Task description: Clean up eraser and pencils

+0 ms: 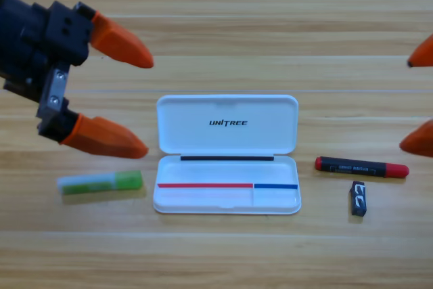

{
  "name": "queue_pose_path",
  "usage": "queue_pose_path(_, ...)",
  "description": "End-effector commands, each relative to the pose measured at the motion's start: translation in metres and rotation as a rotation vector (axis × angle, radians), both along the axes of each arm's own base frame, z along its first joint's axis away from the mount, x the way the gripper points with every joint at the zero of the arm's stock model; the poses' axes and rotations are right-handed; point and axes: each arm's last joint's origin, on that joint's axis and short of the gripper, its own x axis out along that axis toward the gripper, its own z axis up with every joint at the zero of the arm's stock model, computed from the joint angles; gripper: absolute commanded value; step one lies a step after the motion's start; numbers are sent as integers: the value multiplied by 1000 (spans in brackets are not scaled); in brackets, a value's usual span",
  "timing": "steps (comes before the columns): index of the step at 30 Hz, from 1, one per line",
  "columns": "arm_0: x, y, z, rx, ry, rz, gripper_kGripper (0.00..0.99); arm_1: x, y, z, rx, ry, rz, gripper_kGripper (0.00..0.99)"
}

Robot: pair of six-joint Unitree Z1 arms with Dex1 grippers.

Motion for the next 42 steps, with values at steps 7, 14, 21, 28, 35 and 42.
queue_pose_path(7, 27, -7, 48, 385, -154, 51, 989, 49, 9, -34, -246, 156, -493, 986)
queue_pose_path(14, 62, 4, 8, 633, -76, 69, 988, 77, 43, -70, -335, 382, -601, 982)
queue_pose_path(21, 92, 1, -53, 724, 126, -12, 977, 106, 66, -119, -413, 526, -831, 989)
queue_pose_path(28, 107, -6, -99, 738, 242, -52, 976, 127, 80, -152, -431, 632, -1044, 986)
queue_pose_path(35, 110, -8, -140, 751, 295, -5, 974, 145, 81, -184, -461, 695, -1219, 983)
queue_pose_path(42, 127, -12, -164, 773, 359, 64, 960, 153, 86, -202, -463, 754, -1273, 982)
